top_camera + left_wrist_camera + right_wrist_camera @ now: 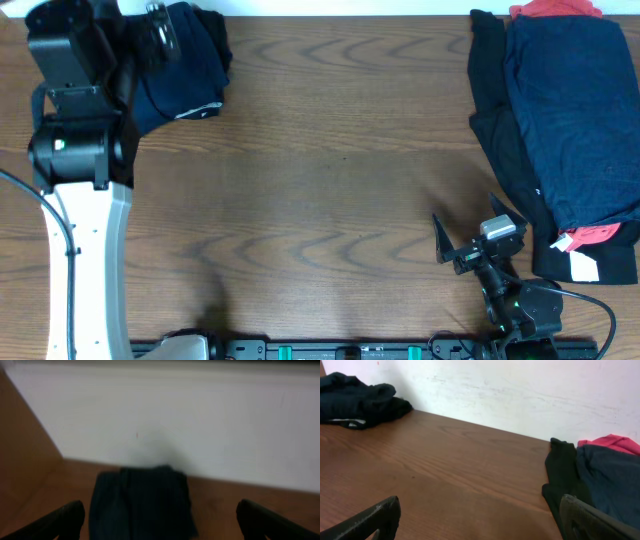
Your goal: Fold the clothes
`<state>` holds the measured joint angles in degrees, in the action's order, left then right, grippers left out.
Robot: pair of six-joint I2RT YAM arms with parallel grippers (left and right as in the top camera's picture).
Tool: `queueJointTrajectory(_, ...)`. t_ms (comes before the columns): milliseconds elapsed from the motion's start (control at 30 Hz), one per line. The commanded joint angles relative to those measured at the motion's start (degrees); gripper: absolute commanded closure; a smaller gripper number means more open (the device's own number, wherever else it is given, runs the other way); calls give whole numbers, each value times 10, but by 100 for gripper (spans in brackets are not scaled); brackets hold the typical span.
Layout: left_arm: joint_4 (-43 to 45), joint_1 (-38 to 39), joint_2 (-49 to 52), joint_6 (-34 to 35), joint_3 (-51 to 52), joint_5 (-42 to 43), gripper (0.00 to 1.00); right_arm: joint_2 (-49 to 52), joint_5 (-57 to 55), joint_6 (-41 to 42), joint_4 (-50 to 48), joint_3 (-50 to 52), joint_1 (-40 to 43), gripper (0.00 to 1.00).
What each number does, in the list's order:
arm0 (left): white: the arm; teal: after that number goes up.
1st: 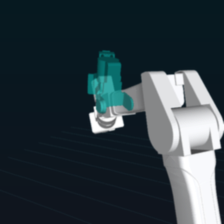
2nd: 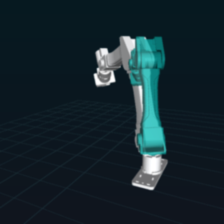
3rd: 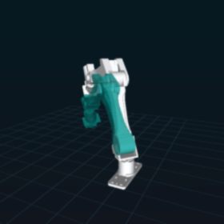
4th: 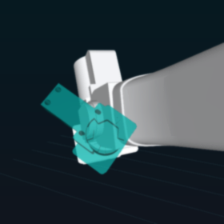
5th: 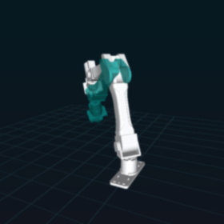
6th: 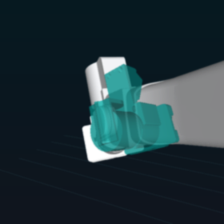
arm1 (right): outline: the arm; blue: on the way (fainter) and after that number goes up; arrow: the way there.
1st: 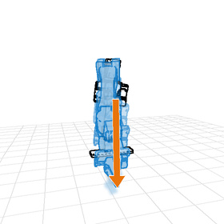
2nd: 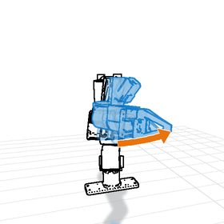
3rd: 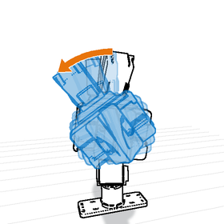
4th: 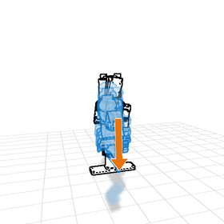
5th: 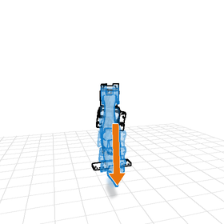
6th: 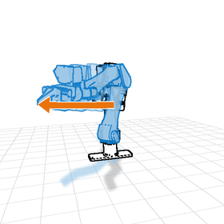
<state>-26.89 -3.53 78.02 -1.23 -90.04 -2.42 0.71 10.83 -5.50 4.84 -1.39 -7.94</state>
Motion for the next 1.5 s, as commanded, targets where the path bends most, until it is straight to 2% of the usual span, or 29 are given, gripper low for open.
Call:
queueJointTrajectory(0, -30, 0, -59, 7, 28, 1, 2, -4, -3, -8, -1, 4, 1, 1)
queueJointTrajectory(167, -16, 0, -157, 7, 151, 32, 2, -4, -3, -8, -1, 4, 1, 1)
queueJointTrajectory(533, 176, 0, -424, 16, 536, 92, 2, -4, -3, -8, -1, 4, 1, 1)
queueJointTrajectory(733, 245, 0, -532, 29, 686, 96, 2, -4, -3, -8, -1, 4, 1, 1)
queueJointTrajectory(1200, 257, 5, -696, 28, 840, 95, 2, -4, -3, -8, -1, 4, 1, 1)
queueJointTrajectory(1467, 240, 20, -737, 28, 880, 95, 2, -4, -3, -8, -1, 4, 1, 1)
